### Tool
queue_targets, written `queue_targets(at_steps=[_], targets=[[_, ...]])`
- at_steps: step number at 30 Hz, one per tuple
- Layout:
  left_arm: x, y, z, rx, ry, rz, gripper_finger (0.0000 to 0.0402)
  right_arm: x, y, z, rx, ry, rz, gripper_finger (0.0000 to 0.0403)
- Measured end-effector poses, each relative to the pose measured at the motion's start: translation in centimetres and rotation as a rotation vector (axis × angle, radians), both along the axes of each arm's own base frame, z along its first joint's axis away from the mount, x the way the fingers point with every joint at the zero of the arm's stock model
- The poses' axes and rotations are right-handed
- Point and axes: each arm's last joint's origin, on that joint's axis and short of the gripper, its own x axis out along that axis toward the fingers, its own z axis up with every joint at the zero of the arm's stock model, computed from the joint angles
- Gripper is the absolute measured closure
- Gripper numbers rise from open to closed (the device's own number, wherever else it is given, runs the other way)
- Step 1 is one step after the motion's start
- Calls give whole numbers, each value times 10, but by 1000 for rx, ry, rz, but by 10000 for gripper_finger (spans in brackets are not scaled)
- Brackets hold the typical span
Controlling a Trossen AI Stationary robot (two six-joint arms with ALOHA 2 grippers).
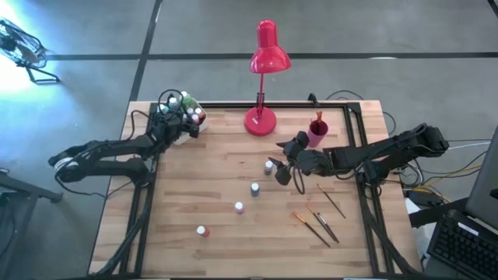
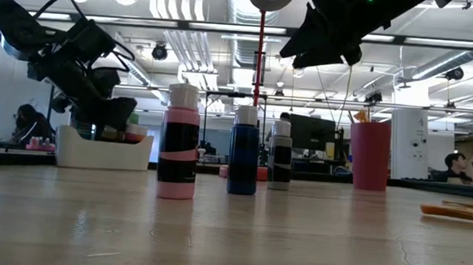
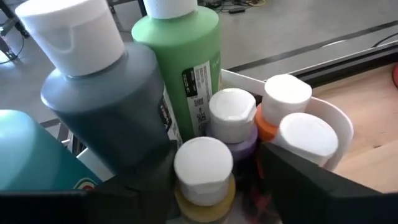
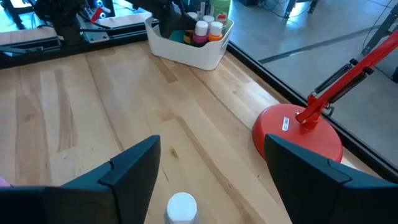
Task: Pick & Place Paint Supplies
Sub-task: Put the yellow paint bottle into the white bin, then put the orange paint bottle into the white bin
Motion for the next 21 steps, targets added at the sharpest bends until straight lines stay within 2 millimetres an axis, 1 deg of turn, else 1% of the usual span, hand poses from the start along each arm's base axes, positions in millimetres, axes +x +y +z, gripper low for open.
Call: queue_targets(at_steps=[4,10,15,18,21], targets=[[1,1,4,8,-6,-1,145,0,0,0,0,0,0,118],[4,4,26,52,-57,-6,140,0,0,0,4,-2,-1,95],[7,3,56,66,-124,-79,141,0,0,0,5,-2,-1,81],[9,0,76,52,-196,-188,141,0,0,0,5,-3,-1,75],[11,-5,98,34,-291,-335,142,0,0,0,1,-1,1,72]])
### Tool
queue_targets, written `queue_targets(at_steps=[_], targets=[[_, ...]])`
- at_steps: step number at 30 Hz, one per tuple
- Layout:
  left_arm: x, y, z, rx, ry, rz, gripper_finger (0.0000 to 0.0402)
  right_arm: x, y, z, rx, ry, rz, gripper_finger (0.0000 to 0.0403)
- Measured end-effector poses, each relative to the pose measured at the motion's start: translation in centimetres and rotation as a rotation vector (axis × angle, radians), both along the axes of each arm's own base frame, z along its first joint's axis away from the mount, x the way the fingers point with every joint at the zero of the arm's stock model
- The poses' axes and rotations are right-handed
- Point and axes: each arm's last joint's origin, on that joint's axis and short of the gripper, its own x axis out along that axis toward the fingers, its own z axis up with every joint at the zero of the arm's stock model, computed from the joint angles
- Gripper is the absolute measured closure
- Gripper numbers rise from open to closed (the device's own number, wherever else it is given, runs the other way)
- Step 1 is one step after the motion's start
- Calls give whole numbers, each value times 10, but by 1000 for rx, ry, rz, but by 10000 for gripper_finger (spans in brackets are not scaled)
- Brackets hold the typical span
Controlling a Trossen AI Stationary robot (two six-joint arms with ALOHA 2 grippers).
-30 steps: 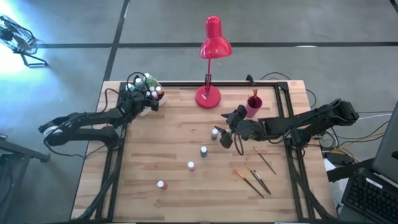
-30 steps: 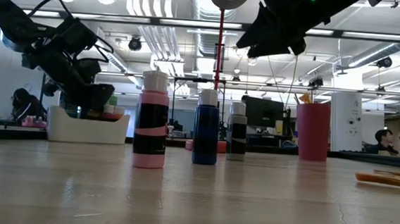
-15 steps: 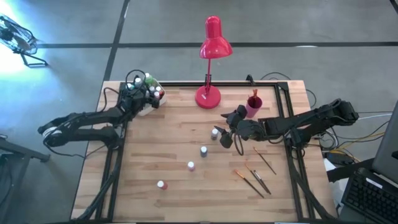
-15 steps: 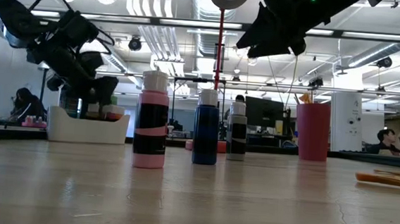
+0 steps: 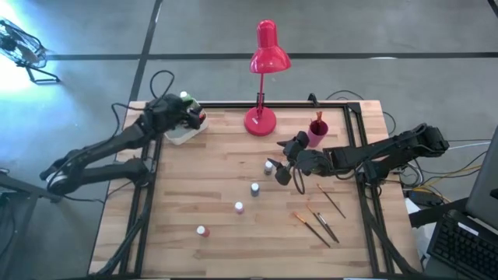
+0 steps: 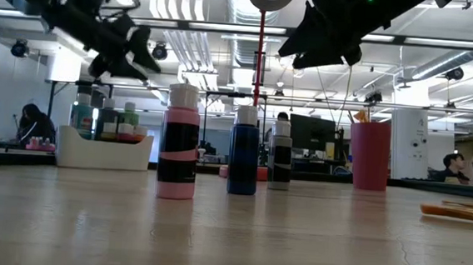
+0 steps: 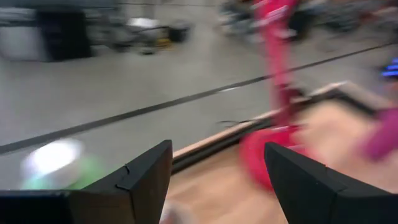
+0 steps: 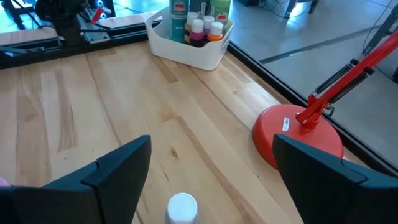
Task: Pick & Place Paint Supplies
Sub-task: Put the orange paint bottle into the white bin
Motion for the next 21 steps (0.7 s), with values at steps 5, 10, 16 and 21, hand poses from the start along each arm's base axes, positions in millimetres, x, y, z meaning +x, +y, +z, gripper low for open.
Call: queue_targets(at_steps=[5,10,16,21], targets=[[4,-18,35,-18,-66,-193,143,0,1,0,-14,8,14,69],[12,-50,59,-31,7,-329,147,1,3,1,-2,7,43,81],[19,-97,67,-49,145,-452,160,0,6,1,-4,11,63,100],[14,-137,58,-135,228,-561,168,0,6,1,-2,14,73,111]])
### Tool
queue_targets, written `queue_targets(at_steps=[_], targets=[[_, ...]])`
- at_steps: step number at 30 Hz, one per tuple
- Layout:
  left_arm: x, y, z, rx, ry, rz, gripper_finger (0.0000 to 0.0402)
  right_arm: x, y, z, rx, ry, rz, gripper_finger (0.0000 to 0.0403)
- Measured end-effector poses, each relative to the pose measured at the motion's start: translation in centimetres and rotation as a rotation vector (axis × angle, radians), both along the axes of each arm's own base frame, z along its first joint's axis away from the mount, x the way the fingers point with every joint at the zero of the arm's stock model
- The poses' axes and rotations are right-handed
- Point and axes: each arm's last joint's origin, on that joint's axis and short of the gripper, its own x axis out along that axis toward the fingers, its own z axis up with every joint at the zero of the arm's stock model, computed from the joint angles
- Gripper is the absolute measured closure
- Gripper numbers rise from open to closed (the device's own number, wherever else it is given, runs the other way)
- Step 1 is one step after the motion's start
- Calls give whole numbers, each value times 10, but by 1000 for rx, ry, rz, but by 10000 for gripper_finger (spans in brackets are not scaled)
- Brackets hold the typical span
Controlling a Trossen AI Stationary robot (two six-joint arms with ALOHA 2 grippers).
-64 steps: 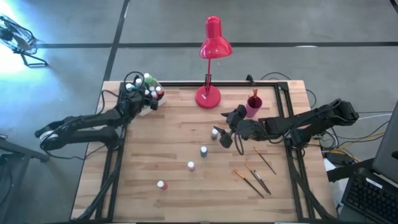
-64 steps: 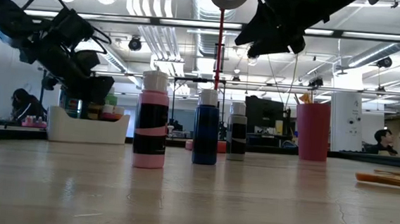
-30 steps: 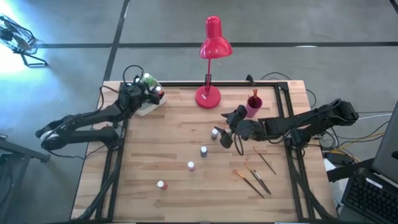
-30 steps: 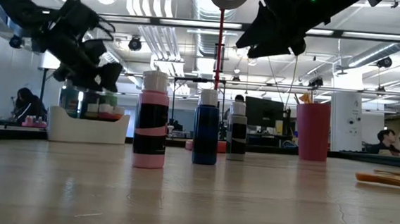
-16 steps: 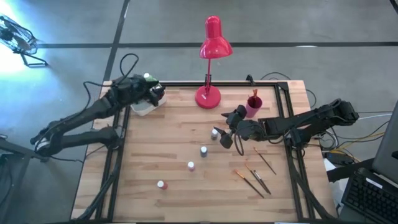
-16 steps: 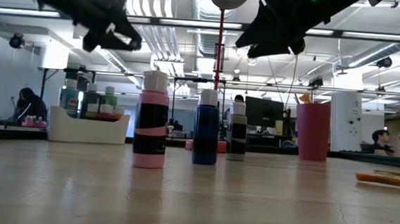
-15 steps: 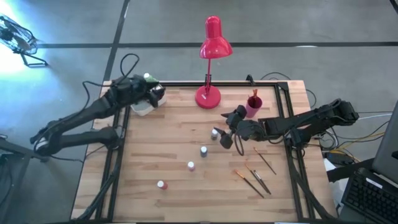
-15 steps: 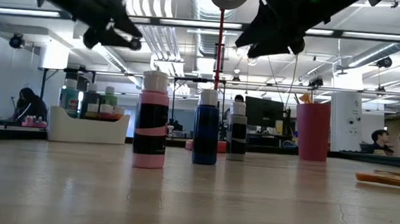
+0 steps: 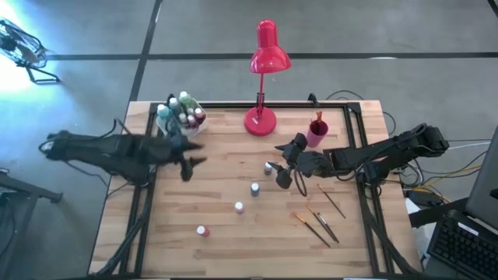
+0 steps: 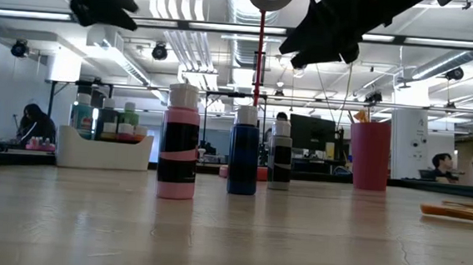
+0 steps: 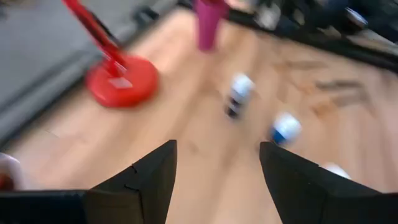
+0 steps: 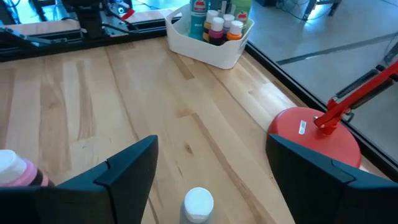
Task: Pick & Place Paint Supplies
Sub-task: Put the orange paint bottle into the white bin
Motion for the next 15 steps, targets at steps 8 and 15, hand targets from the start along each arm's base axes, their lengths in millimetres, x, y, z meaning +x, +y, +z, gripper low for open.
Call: queue_targets(at_steps=[8,15], targets=[[-15,-63,-10,-187,51,-284,171,0,0,0,0,2,10,111],[-22,-111,-22,-205,119,-389,172,0,0,0,0,0,8,85]])
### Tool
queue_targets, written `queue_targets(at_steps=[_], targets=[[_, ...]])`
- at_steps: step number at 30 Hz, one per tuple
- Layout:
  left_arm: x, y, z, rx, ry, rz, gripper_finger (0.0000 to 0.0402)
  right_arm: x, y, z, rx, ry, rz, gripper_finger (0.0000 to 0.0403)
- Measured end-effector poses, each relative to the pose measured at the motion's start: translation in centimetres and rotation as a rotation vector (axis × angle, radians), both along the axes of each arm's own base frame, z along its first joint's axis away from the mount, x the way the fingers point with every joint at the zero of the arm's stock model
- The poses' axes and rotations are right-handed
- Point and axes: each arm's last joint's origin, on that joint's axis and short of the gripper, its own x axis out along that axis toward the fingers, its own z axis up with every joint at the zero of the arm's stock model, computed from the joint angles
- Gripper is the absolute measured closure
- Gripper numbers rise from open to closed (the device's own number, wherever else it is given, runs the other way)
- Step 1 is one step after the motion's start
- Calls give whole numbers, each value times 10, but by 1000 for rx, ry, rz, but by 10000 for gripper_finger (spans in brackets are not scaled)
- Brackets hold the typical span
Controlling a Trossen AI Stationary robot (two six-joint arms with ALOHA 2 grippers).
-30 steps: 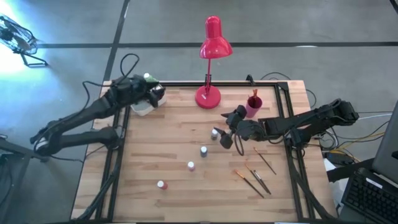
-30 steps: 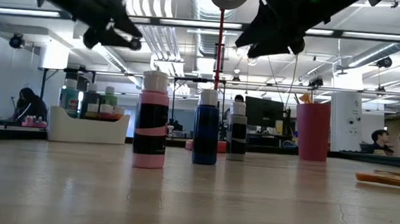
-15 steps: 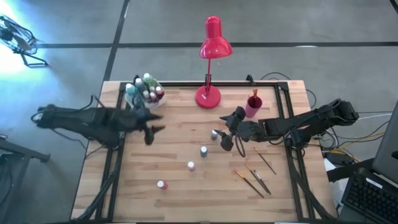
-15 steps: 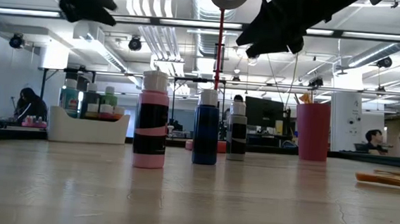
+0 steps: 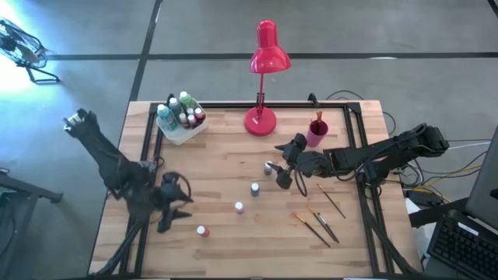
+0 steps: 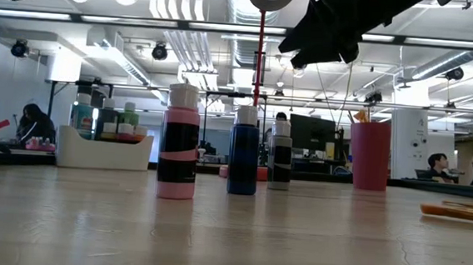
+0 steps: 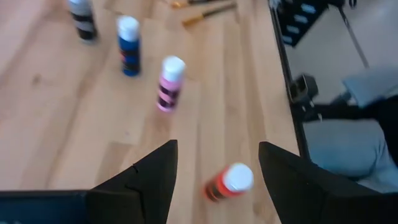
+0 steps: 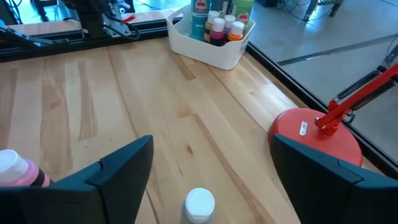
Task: Pick & Place Paint Supplies
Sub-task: Put the orange paint bottle into the white bin
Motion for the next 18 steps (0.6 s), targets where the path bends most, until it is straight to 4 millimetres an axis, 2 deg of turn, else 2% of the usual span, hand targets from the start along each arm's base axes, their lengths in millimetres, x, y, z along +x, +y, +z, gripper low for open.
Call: queue_targets(at_steps=[9,18], targets=[[11,-42,-10,77,94,-128,172,0,0,0,13,-7,-8,62],[24,-61,-30,120,196,-160,172,0,0,0,15,-13,-11,65]])
